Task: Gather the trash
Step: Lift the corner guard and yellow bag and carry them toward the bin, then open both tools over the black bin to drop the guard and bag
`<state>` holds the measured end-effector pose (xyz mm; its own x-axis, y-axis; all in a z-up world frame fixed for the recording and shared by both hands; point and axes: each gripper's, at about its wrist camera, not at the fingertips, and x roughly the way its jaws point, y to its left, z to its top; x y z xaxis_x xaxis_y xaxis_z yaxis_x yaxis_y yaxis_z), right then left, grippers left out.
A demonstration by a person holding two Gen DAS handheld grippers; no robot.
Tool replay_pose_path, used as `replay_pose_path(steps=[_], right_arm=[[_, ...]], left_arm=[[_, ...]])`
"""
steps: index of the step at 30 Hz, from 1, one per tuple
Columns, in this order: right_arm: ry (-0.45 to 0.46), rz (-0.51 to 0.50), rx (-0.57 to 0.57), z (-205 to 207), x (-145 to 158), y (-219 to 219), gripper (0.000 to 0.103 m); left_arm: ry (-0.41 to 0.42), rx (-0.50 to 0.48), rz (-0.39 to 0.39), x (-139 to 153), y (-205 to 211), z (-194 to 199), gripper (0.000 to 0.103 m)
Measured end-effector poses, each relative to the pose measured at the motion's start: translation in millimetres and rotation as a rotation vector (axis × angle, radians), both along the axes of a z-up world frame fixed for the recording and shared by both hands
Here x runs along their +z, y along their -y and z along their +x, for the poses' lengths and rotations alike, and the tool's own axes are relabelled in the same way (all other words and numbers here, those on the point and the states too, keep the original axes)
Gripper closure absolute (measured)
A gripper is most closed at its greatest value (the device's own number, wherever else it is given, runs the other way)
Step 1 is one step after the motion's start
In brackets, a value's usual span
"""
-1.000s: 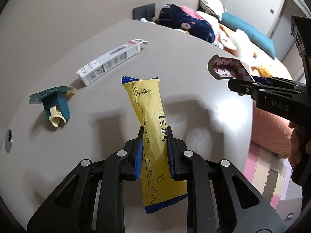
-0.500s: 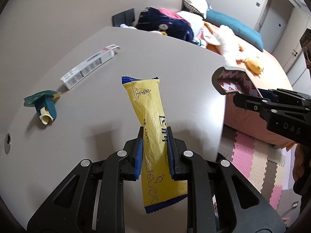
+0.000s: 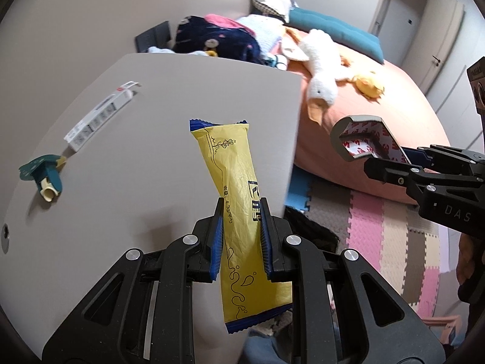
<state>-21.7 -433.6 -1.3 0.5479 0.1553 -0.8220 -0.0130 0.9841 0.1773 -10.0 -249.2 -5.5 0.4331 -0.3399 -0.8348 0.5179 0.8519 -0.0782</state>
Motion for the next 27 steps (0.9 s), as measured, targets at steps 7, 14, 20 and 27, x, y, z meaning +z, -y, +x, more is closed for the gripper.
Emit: replay_pose_path(steps=[7,14,20,27], right_arm=[[-0.002,0.020,-0.068,-31.1,0.2,22.3,0.067],[-0.008,0.024,-0.124,-56.4,1.8,42.2,0.067],[-0.017,0.029,-0.173,-78.3,1.5,60.4,0.067],[-0.046,0.044,-0.211,-95.4,-4.0,77.1,0.062]], left_arm=[[-0.010,-0.085,-0.001,1.1,26.4,-19.5,0.082],[-0.021,-0.171,0.005,0.3,51.8,-40.5,0.082],[-0.037,-0.227,0.001,-0.9,64.9,-51.4,0.082],[-0.078,-0.298,0.012,-10.3,76.9,-60.5,0.081]])
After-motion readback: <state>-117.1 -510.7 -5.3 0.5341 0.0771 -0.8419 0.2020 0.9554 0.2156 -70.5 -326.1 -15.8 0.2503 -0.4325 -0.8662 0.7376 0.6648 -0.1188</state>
